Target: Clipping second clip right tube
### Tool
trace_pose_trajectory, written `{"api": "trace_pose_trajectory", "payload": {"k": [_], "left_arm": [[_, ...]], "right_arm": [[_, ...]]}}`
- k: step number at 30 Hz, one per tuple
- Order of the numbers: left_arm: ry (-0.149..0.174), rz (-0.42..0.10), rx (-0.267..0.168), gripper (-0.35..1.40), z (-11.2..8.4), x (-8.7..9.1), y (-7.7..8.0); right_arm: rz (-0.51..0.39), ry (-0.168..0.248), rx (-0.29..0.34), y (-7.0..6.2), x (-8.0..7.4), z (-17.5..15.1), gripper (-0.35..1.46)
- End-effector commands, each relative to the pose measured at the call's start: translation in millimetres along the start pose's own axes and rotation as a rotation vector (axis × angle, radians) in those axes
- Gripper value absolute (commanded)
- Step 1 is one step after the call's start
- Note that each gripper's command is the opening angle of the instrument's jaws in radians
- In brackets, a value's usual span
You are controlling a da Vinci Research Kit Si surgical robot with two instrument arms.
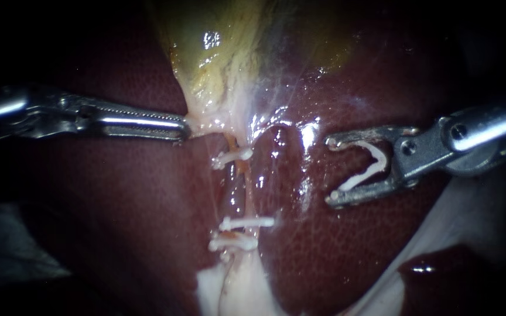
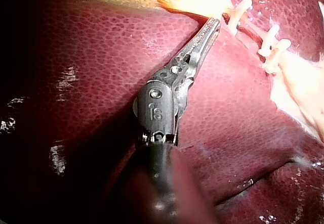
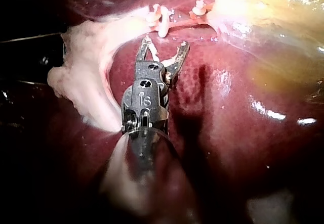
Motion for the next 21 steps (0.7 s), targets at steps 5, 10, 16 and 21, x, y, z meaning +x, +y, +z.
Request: {"api": "trace_pose_trajectory", "payload": {"k": [5,10,16,21], "left_arm": [[-0.002,-0.006,-0.015,-0.35,-1.9,1.2,0.3],[0.006,-0.016,0.008,-0.35,-6.0,3.6,0.4],[0.030,-0.003,0.020,-0.35,-8.9,5.8,0.4],[0.031,-0.002,0.024,-0.35,-8.6,5.5,0.7]], "right_arm": [[0.000,0.000,0.000,0.0,-0.1,0.0,0.50],[0.000,0.000,0.000,0.0,-0.1,0.0,0.50],[0.001,-0.002,-0.005,0.1,0.1,0.8,0.50],[0.087,0.012,0.060,-0.5,-0.6,3.7,0.49]]}}
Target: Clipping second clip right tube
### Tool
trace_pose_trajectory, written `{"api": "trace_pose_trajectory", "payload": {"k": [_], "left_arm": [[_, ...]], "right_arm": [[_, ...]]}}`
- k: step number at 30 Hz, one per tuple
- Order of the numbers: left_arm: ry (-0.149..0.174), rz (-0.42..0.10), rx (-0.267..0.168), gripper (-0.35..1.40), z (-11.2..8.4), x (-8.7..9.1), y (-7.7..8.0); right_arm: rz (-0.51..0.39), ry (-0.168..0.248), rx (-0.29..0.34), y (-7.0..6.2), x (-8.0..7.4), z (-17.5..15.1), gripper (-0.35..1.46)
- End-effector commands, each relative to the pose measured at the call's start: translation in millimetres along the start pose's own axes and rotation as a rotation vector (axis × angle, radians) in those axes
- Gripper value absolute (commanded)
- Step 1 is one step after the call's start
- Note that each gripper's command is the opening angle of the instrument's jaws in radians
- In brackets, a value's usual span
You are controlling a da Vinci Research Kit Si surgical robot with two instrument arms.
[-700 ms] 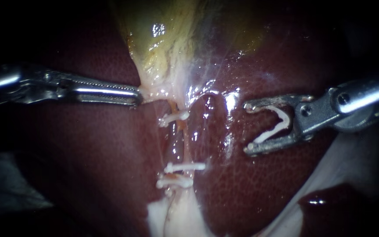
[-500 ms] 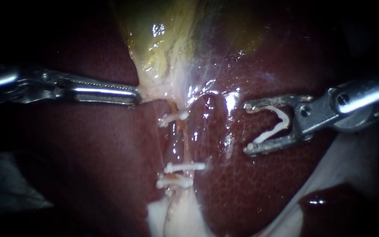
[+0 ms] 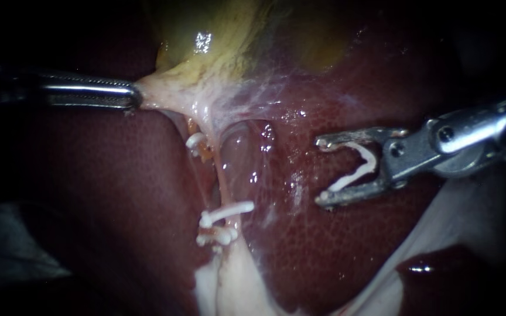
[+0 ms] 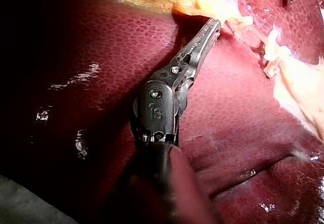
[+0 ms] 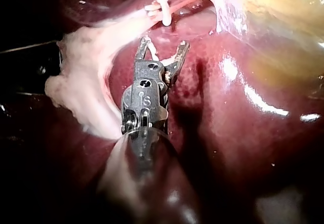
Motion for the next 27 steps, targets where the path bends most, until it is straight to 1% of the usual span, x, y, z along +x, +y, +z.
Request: {"api": "trace_pose_trajectory", "payload": {"k": [1,6,8,11,16,19,22,27], "left_arm": [[0.000,0.001,0.002,-0.35,0.2,-0.1,0.0],[0.000,-0.001,0.002,-0.35,0.2,0.2,0.6],[0.000,-0.001,0.000,-0.35,0.2,0.3,0.8],[0.000,-0.001,-0.002,-0.35,0.3,0.4,1.1],[0.000,-0.001,-0.001,-0.35,0.3,0.3,1.2],[0.000,-0.001,0.000,-0.35,0.4,0.3,1.2],[0.000,-0.001,0.000,-0.35,0.5,0.3,1.2],[0.000,-0.001,0.001,-0.35,0.5,0.3,1.3]], "right_arm": [[0.021,0.009,0.024,0.0,-0.2,0.9,0.49],[0.123,0.043,0.089,0.3,-1.8,5.6,0.47],[0.157,0.055,0.097,0.6,-2.4,7.2,0.47],[0.216,0.076,0.119,1.4,-3.2,9.5,0.47],[0.288,0.106,0.157,2.7,-4.3,12.8,0.47],[0.310,0.120,0.177,3.0,-4.7,14.4,0.47],[0.335,0.136,0.196,3.0,-5.0,15.6,0.47],[0.355,0.173,0.223,3.1,-4.8,17.1,0.46]]}}
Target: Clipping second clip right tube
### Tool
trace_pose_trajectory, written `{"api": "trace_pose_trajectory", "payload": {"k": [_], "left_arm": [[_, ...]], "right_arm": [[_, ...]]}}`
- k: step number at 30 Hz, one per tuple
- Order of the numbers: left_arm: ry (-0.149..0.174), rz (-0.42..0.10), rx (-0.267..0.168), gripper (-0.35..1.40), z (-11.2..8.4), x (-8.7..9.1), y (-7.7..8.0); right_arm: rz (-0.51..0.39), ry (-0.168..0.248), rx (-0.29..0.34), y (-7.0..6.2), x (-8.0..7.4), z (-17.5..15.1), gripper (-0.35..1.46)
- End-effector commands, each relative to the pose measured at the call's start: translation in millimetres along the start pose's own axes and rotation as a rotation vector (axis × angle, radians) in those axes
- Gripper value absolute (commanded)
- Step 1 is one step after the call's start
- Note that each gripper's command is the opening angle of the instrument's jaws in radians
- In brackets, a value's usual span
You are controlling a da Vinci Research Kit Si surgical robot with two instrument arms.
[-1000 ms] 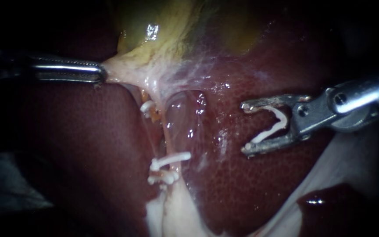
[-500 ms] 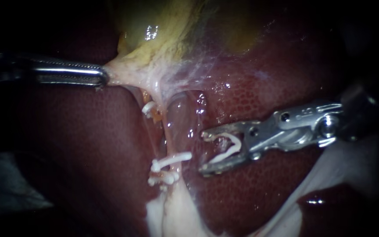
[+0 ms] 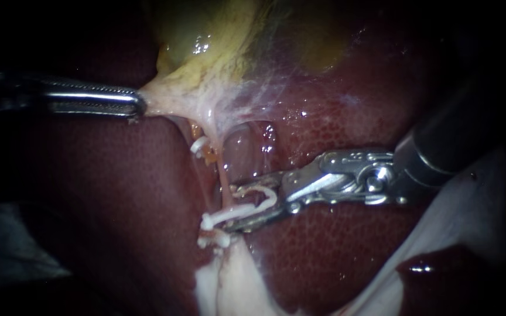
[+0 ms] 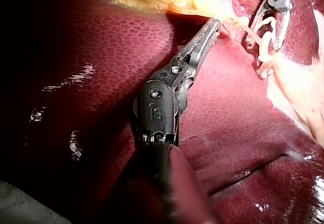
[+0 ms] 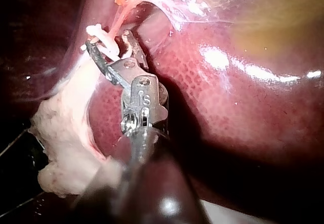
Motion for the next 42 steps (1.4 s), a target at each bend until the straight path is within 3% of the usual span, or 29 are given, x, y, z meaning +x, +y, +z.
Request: {"api": "trace_pose_trajectory", "payload": {"k": [1,5,13,24,32,42], "left_arm": [[0.000,0.000,0.000,-0.35,0.1,0.0,0.0],[0.000,0.000,0.001,-0.35,0.1,0.0,0.1],[0.000,0.000,0.001,-0.35,0.1,0.0,0.1],[0.000,0.000,0.001,-0.35,0.1,0.0,0.1],[0.000,0.000,0.001,-0.35,0.1,0.0,0.1],[0.000,0.000,0.001,-0.35,0.2,0.0,0.1]], "right_arm": [[0.005,0.010,0.005,0.1,0.1,0.3,0.47],[0.038,0.075,0.045,0.5,0.4,1.3,0.48],[0.112,0.158,0.112,0.6,0.7,2.0,0.48],[0.167,0.267,0.200,-1.5,1.1,2.1,0.45],[0.158,0.252,0.261,-2.1,1.7,1.7,0.32],[0.180,0.248,0.266,-2.4,1.3,1.0,-0.23]]}}
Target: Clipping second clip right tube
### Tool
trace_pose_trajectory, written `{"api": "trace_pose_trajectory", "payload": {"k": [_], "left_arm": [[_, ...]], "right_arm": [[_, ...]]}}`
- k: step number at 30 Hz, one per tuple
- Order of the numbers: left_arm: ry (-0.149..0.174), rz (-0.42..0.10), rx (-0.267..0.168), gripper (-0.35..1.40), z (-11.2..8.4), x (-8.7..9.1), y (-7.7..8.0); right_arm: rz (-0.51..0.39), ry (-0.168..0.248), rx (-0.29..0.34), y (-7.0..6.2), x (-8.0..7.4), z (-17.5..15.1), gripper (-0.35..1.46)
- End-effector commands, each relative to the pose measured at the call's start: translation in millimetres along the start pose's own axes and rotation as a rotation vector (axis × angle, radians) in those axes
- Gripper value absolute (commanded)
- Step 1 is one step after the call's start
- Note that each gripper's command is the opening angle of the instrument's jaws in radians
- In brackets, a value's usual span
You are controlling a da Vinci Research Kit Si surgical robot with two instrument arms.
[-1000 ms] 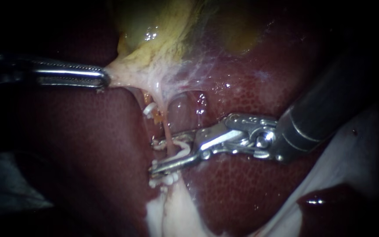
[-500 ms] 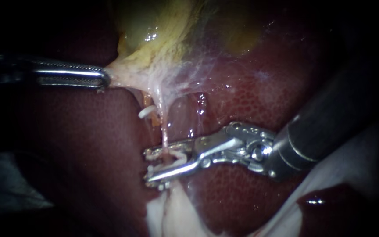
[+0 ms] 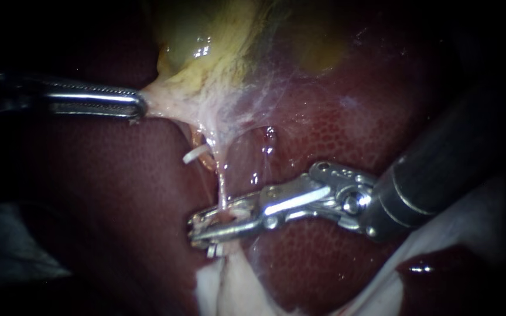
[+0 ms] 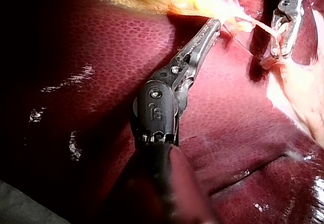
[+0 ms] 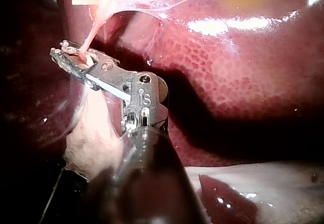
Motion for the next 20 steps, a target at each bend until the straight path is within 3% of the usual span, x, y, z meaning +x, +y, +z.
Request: {"api": "trace_pose_trajectory", "payload": {"k": [1,3,16,20], "left_arm": [[0.000,0.000,0.000,-0.35,0.0,0.0,0.0],[0.000,0.000,0.000,-0.35,0.0,0.0,0.0],[0.000,0.000,0.000,-0.35,0.0,0.0,0.0],[0.000,0.000,0.000,-0.35,0.1,0.0,-0.1]], "right_arm": [[0.011,0.001,-0.001,0.0,0.0,0.0,-0.26],[0.022,0.001,-0.001,-0.1,0.0,-0.1,-0.35],[0.027,0.014,-0.022,-0.3,-0.4,-0.4,-0.35],[0.026,0.015,-0.025,0.2,-0.5,-0.3,-0.35]]}}
